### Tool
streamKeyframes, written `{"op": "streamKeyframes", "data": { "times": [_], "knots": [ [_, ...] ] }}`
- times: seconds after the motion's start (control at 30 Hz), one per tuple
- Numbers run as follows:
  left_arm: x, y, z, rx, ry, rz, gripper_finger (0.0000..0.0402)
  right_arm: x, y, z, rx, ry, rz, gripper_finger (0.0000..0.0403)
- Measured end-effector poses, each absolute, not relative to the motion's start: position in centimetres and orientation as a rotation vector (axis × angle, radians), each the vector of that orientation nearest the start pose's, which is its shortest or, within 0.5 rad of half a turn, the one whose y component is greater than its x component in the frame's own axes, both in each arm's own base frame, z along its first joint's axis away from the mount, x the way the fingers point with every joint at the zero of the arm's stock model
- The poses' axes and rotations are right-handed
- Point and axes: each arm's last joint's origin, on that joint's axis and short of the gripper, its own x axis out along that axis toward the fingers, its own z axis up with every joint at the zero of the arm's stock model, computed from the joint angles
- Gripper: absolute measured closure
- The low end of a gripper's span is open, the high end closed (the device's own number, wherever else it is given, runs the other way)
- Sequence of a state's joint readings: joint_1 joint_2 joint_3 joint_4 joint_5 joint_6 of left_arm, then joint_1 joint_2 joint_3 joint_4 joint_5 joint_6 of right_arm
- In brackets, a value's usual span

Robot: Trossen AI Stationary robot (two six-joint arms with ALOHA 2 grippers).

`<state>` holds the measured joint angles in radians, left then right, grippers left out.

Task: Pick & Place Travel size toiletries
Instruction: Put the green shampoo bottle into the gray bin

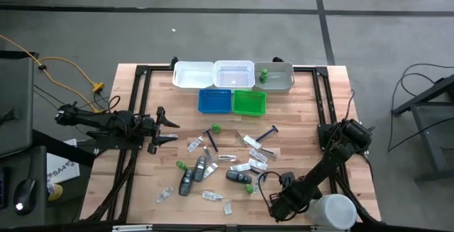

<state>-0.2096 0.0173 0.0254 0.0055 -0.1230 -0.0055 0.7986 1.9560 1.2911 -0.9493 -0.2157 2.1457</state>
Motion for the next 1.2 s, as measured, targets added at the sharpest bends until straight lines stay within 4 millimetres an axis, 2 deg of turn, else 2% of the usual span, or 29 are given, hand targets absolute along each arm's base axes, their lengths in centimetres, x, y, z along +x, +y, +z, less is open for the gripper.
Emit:
{"op": "streamKeyframes", "data": {
  "times": [0.17, 0.7, 0.93, 1.2],
  "knots": [
    [9.6, -1.7, 17.1, -0.008, -0.013, -0.087, 0.0181, 23.6, 25.1, 14.8, 1.049, 1.533, -1.086, 0.0249],
    [9.6, -1.7, 17.1, -0.008, -0.013, -0.087, 0.0181, 24.1, 24.5, 15.3, 0.994, 1.548, -0.996, 0.0262],
    [9.6, -1.7, 17.1, -0.008, -0.013, -0.087, 0.0181, 24.1, 23.0, 17.9, 0.967, 1.528, -0.933, 0.0262],
    [9.6, -1.7, 17.1, -0.008, -0.013, -0.086, 0.0181, 23.5, 19.0, 21.6, 0.870, 1.475, -0.963, 0.0263]
  ]
}}
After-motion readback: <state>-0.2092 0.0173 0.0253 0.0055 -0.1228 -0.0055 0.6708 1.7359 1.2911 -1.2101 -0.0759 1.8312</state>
